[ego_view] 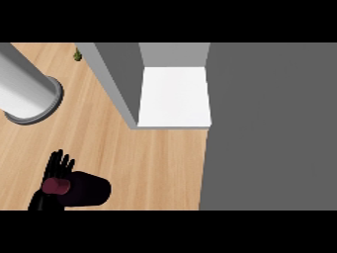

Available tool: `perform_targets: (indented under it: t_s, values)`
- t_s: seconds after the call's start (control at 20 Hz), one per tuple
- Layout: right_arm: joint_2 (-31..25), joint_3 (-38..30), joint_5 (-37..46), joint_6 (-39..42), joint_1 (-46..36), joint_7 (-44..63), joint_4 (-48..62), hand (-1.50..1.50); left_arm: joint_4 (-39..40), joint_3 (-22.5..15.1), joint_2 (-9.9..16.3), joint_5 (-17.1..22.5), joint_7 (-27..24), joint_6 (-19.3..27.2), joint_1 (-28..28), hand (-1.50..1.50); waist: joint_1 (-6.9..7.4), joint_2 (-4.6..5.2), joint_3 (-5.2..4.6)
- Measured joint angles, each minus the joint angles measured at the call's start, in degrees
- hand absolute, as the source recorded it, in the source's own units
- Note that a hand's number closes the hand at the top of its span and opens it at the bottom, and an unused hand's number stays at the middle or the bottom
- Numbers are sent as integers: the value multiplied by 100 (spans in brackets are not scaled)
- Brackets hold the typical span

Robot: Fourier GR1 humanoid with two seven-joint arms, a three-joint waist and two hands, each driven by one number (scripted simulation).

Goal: Pick up the wine, place it into the cabinet and close the cabinet

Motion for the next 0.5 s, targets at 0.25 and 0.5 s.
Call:
perform_targets:
  t_s: [0.25, 0.5]
  values:
    - [38, -5, 32, 85, 68, -66, 4, -150, 416, 52, -39, 7, -202, -165, -140, -150, 0, 2, 1]
    - [70, -1, 71, 119, 144, -95, -22, -150, 905, 140, -94, 7, -497, -302, -325, -150, -3, 2, 0]
